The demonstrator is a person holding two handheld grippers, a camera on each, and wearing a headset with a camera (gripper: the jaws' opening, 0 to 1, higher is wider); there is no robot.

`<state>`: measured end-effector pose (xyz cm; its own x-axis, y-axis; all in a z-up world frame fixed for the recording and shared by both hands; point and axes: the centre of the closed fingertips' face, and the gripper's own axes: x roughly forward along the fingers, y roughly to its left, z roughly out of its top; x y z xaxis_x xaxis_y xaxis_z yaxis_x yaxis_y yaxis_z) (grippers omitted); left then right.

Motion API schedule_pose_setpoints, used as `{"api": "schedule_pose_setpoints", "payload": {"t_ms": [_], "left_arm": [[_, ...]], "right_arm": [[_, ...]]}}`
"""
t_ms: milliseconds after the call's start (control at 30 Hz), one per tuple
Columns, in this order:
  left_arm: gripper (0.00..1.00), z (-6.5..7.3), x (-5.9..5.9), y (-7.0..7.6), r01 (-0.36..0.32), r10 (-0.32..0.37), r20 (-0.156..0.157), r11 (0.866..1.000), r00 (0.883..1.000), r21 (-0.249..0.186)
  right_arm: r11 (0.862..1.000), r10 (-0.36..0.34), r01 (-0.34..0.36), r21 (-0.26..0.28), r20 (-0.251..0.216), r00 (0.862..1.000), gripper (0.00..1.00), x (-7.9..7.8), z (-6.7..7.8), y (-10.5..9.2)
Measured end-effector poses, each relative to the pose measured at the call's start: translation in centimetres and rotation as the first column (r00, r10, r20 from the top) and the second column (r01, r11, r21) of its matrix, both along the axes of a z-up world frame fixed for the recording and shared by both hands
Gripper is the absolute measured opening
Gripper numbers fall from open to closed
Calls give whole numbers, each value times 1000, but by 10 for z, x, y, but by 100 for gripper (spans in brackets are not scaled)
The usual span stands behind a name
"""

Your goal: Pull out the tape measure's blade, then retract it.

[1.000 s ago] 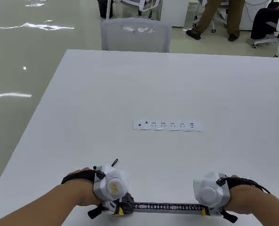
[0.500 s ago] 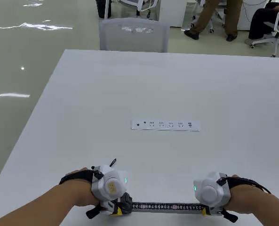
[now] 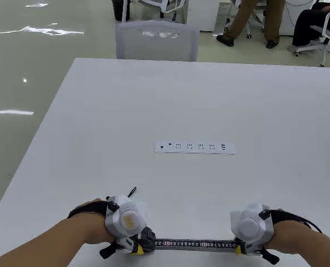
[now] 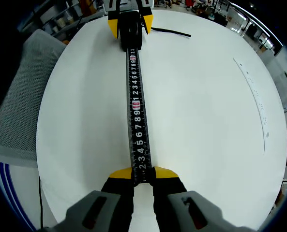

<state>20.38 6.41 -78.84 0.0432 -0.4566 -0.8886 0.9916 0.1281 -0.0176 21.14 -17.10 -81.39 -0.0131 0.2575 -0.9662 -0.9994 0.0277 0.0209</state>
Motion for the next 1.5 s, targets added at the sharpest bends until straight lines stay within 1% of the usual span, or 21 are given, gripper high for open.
{"api": "schedule_pose_setpoints", "payload": {"t_ms": [200,300,367,467,600,633,667,700,733,800,900,933,1000,1067,1133,1233,1267,1333,1400,1433,1500], "left_arm": [[35,1,0,0,0,0,9,1000,1000,-13],[35,2,0,-1,4,-4,17,999,1000,-34],[35,2,0,-1,-2,2,14,999,1000,-43],[35,3,1,-2,1,0,15,999,1000,-49],[37,2,2,-2,-5,6,20,998,1000,-62],[39,2,6,-1,-32,35,36,996,999,-83],[43,4,7,-2,-61,65,34,992,997,-114],[53,5,5,-2,-88,90,12,986,996,-141],[59,6,4,-1,-102,104,5,982,995,-157],[65,6,3,9,-119,123,18,981,992,-155],[73,9,-2,18,-159,165,14,970,986,-182],[75,11,-4,22,-191,198,11,960,980,-206],[80,13,-9,28,-232,237,-8,945,972,-230],[83,13,-13,38,-256,265,2,936,964,-243],[89,16,-15,46,-315,327,-1,909,945,-273],[96,21,-22,55,-362,381,-5,874,924,-325],[98,22,-24,60,-385,407,-7,857,913,-343],[99,22,-29,68,-399,428,5,848,904,-349],[99,25,-32,75,-436,471,2,819,882,-373],[99,28,-34,79,-461,500,-4,795,866,-395],[99,31,-36,86,-482,532,3,770,847,-419]], "right_arm": [[999,1,-1,38,12,1000,15,-2,1,3],[999,3,-4,43,33,999,17,1,2,2],[999,2,-5,45,75,997,21,5,4,0],[998,-23,19,60,59,998,24,3,10,-1],[995,-58,53,79,62,996,31,3,16,-2],[995,-62,56,87,65,996,32,2,19,-1],[995,-58,52,86,69,996,33,1,21,-1],[995,-59,52,82,77,995,35,3,18,-2],[994,-66,59,87,79,995,36,3,18,-2],[992,-87,79,97,78,993,40,3,20,-4],[988,-123,115,106,74,990,45,1,20,-8],[981,-164,157,115,52,985,46,-2,21,-9],[978,-174,165,126,59,983,50,-1,21,-12],[970,-206,198,143,48,977,54,-7,26,-14],[964,-226,214,157,59,972,59,-8,26,-17],[944,-284,268,193,56,957,68,-11,29,-21],[938,-295,276,207,63,954,71,-11,30,-23],[924,-329,306,229,68,942,75,-14,32,-26],[897,-382,353,266,64,922,81,-19,34,-28],[881,-406,372,291,65,911,83,-22,36,-28],[856,-445,405,321,60,894,85,-27,39,-29]]}}
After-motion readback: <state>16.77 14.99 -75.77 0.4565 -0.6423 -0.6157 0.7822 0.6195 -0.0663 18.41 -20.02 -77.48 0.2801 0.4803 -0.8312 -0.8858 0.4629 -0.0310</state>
